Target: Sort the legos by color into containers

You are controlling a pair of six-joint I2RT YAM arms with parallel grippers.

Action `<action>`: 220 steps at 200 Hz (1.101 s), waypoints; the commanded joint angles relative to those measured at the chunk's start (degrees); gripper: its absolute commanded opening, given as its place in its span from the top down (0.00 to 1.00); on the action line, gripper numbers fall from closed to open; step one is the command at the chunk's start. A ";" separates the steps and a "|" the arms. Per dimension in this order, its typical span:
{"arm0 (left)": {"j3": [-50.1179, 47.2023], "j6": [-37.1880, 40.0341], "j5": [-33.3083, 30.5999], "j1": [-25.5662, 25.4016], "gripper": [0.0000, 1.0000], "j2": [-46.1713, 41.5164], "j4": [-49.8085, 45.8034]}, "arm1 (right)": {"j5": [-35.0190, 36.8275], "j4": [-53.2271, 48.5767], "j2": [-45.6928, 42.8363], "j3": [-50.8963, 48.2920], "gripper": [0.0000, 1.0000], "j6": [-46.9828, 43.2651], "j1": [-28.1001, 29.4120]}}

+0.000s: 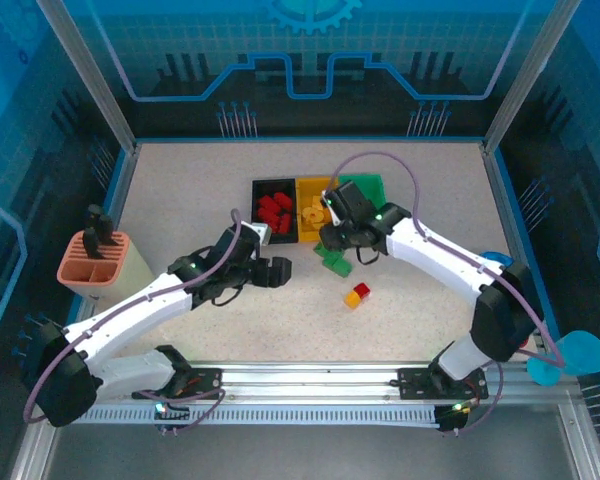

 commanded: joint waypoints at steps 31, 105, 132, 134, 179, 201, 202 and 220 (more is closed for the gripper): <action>-3.77 -2.88 -1.02 -2.00 0.14 -3.91 0.04 | -5.12 -2.30 11.93 13.36 0.61 -0.73 -4.40; -5.11 -3.38 -2.60 -2.43 0.15 -8.32 -1.83 | -2.19 -10.43 28.02 35.41 0.55 -1.13 -8.00; -4.61 -2.99 -2.44 -2.91 0.15 -8.49 -1.95 | 0.01 -12.61 28.36 39.13 0.30 -0.48 -7.53; -4.59 -2.92 -2.41 -3.04 0.15 -8.48 -1.90 | 0.19 -12.47 28.03 38.90 0.30 -0.44 -7.42; -2.99 -0.40 -3.07 -7.16 0.15 -5.23 -0.38 | -1.00 -3.54 16.90 23.99 0.28 0.58 -6.34; -1.01 0.48 -2.98 -9.90 0.15 -1.19 0.42 | -1.40 -0.61 10.44 16.27 0.28 1.41 -6.25; -0.91 0.51 -2.98 -10.07 0.15 -1.01 0.53 | -1.44 -0.48 10.05 15.93 0.28 1.47 -6.25; 0.84 1.25 -2.92 -12.66 0.15 3.22 2.08 | -2.09 2.17 4.70 9.20 0.27 2.09 -6.33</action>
